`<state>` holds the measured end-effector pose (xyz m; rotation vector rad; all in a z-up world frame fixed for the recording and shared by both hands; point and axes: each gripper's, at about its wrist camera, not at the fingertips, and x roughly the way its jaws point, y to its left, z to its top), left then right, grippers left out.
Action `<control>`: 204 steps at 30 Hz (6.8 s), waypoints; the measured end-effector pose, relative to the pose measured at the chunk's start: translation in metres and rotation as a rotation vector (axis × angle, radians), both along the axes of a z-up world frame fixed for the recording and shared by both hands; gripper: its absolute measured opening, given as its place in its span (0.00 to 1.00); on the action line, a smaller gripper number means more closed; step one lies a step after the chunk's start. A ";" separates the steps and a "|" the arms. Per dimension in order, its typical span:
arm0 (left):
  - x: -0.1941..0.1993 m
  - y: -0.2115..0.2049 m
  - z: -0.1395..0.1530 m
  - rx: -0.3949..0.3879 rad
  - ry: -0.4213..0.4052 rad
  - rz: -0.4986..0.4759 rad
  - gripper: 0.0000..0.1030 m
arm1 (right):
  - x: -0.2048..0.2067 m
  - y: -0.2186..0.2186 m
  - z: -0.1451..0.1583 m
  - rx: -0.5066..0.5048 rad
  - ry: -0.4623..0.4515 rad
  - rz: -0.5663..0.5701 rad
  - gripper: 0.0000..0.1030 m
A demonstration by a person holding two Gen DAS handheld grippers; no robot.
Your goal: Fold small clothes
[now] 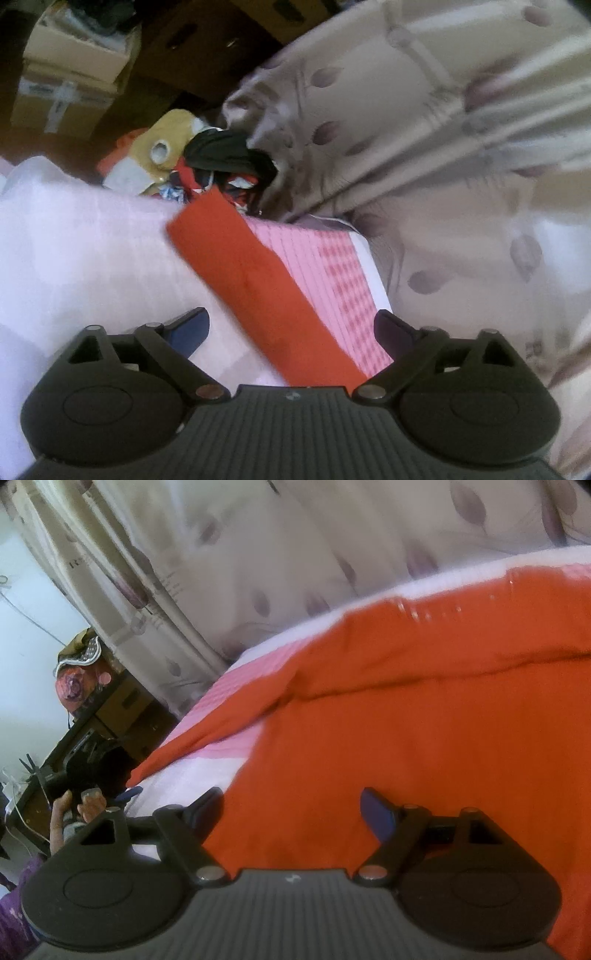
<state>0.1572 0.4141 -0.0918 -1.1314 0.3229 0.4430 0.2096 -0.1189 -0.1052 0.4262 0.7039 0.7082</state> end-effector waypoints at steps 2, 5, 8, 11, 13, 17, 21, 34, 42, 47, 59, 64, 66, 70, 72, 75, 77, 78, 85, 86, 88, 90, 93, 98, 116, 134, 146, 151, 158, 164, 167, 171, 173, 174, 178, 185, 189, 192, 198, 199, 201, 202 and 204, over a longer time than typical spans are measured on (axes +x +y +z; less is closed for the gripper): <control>0.004 0.007 0.001 -0.006 0.006 0.014 0.84 | 0.001 -0.004 -0.001 0.024 0.014 -0.016 0.79; 0.014 0.016 -0.002 0.018 0.036 -0.012 0.38 | 0.003 -0.013 -0.006 0.071 0.036 -0.036 0.79; 0.020 0.032 -0.030 -0.084 0.009 -0.029 0.09 | 0.005 -0.021 -0.009 0.118 0.059 -0.063 0.79; 0.018 0.034 -0.030 -0.041 -0.002 -0.031 0.03 | 0.006 -0.026 -0.012 0.147 0.068 -0.079 0.79; 0.021 0.026 -0.019 0.003 -0.009 -0.032 0.02 | 0.005 -0.027 -0.012 0.158 0.064 -0.088 0.79; 0.033 -0.009 0.031 0.135 -0.077 -0.082 0.02 | 0.000 -0.039 -0.009 0.193 0.043 -0.144 0.79; 0.056 -0.067 0.094 0.255 -0.156 -0.196 0.02 | -0.010 -0.058 0.000 0.222 0.034 -0.185 0.79; 0.150 -0.353 0.168 0.367 -0.254 -0.732 0.02 | -0.043 -0.149 0.003 0.302 -0.033 -0.339 0.80; 0.199 -0.487 0.087 0.416 -0.105 -0.969 0.02 | -0.046 -0.196 -0.021 0.357 -0.005 -0.427 0.82; 0.212 -0.527 0.038 0.452 -0.099 -1.091 0.07 | -0.042 -0.208 -0.035 0.400 0.019 -0.430 0.82; 0.168 -0.444 0.039 0.384 -0.236 -0.941 1.00 | -0.039 -0.216 -0.014 0.383 -0.033 -0.408 0.83; 0.141 -0.382 0.015 0.479 -0.086 -0.814 1.00 | 0.002 -0.192 0.023 0.155 -0.131 -0.389 0.90; 0.137 -0.361 0.001 0.462 -0.049 -0.759 1.00 | 0.030 -0.163 0.036 -0.013 -0.173 -0.365 0.90; 0.133 -0.335 -0.012 0.445 -0.057 -0.663 1.00 | 0.085 -0.092 0.043 -0.435 -0.275 -0.343 0.89; 0.131 -0.336 -0.012 0.460 -0.073 -0.651 1.00 | 0.112 -0.063 0.031 -0.641 -0.332 -0.338 0.89; 0.131 -0.343 -0.009 0.517 -0.060 -0.654 1.00 | 0.141 -0.064 0.013 -0.749 -0.306 -0.418 0.88; 0.131 -0.339 -0.010 0.505 -0.062 -0.633 1.00 | 0.146 -0.107 0.013 -0.531 -0.185 -0.563 0.88; 0.128 -0.338 -0.012 0.490 -0.062 -0.621 1.00 | 0.144 -0.131 0.011 -0.398 -0.120 -0.622 0.88; 0.124 -0.334 -0.011 0.487 -0.055 -0.557 1.00 | 0.080 -0.224 -0.023 0.245 0.058 -0.698 0.89; 0.123 -0.332 -0.011 0.485 -0.051 -0.537 1.00 | 0.068 -0.230 -0.028 0.313 0.059 -0.685 0.89; 0.120 -0.327 -0.010 0.481 -0.043 -0.488 1.00 | 0.049 -0.236 -0.032 0.390 0.067 -0.642 0.89; 0.118 -0.323 -0.007 0.489 -0.028 -0.453 1.00 | 0.025 -0.238 -0.032 0.409 0.064 -0.586 0.89; 0.116 -0.318 0.001 0.556 0.069 -0.437 0.95 | -0.018 -0.240 -0.027 0.380 0.061 -0.513 0.89; 0.079 -0.299 0.020 0.524 0.028 -0.621 0.90 | -0.086 -0.234 -0.020 0.271 0.062 -0.386 0.94; -0.098 -0.242 0.025 0.436 -0.063 -1.107 0.92 | -0.204 -0.165 -0.042 0.153 0.084 -0.273 0.93; -0.098 -0.289 -0.025 0.450 0.100 -1.332 0.03 | -0.186 -0.143 -0.046 0.037 0.089 -0.233 0.28; -0.116 -0.283 0.025 0.468 -0.135 -1.194 0.02 | -0.190 -0.167 -0.023 0.261 0.006 -0.260 0.20; -0.111 -0.290 0.022 0.477 -0.125 -1.182 0.02 | -0.190 -0.173 -0.025 0.272 0.028 -0.285 0.20; -0.103 -0.286 0.002 0.440 -0.061 -1.232 0.08 | -0.192 -0.180 -0.045 0.304 0.122 -0.317 0.30; -0.096 -0.267 -0.006 0.349 -0.065 -1.156 0.89 | -0.188 -0.177 -0.049 0.353 0.146 -0.318 0.84; -0.092 -0.257 -0.008 0.295 -0.068 -1.135 0.92 | -0.185 -0.181 -0.057 0.401 0.180 -0.334 0.84; -0.083 -0.254 -0.010 0.257 -0.063 -1.124 0.93 | -0.182 -0.181 -0.062 0.418 0.192 -0.344 0.83; -0.082 -0.254 -0.009 0.254 -0.056 -1.121 0.93 | -0.183 -0.176 -0.058 0.366 0.175 -0.342 0.80; -0.082 -0.255 -0.009 0.251 -0.050 -1.122 0.93 | -0.183 -0.174 -0.057 0.337 0.175 -0.344 0.71; -0.087 -0.250 -0.007 0.237 -0.006 -1.173 0.93 | -0.185 -0.174 -0.057 0.280 0.170 -0.337 0.40; -0.081 -0.266 -0.024 0.195 0.032 -1.193 0.82 | -0.181 -0.168 -0.060 0.306 0.162 -0.311 0.35; -0.080 -0.279 -0.028 0.301 0.076 -1.228 0.03 | -0.177 -0.170 -0.062 0.331 0.166 -0.300 0.36; -0.084 -0.275 -0.025 0.281 0.037 -1.183 0.03 | -0.177 -0.167 -0.058 0.277 0.132 -0.290 0.29; -0.088 -0.276 0.005 0.293 -0.078 -1.148 0.03 | -0.178 -0.171 -0.055 0.316 0.119 -0.305 0.13; -0.090 -0.276 0.010 0.293 -0.102 -1.143 0.03 | -0.178 -0.172 -0.052 0.342 0.116 -0.305 0.13; -0.090 -0.280 0.022 0.296 -0.138 -1.129 0.03 | -0.178 -0.175 -0.045 0.377 0.099 -0.301 0.13; -0.090 -0.281 0.026 0.297 -0.153 -1.124 0.03 | -0.177 -0.176 -0.040 0.385 0.088 -0.300 0.13; -0.089 -0.283 0.033 0.300 -0.178 -1.111 0.03 | -0.175 -0.179 -0.032 0.410 0.074 -0.294 0.13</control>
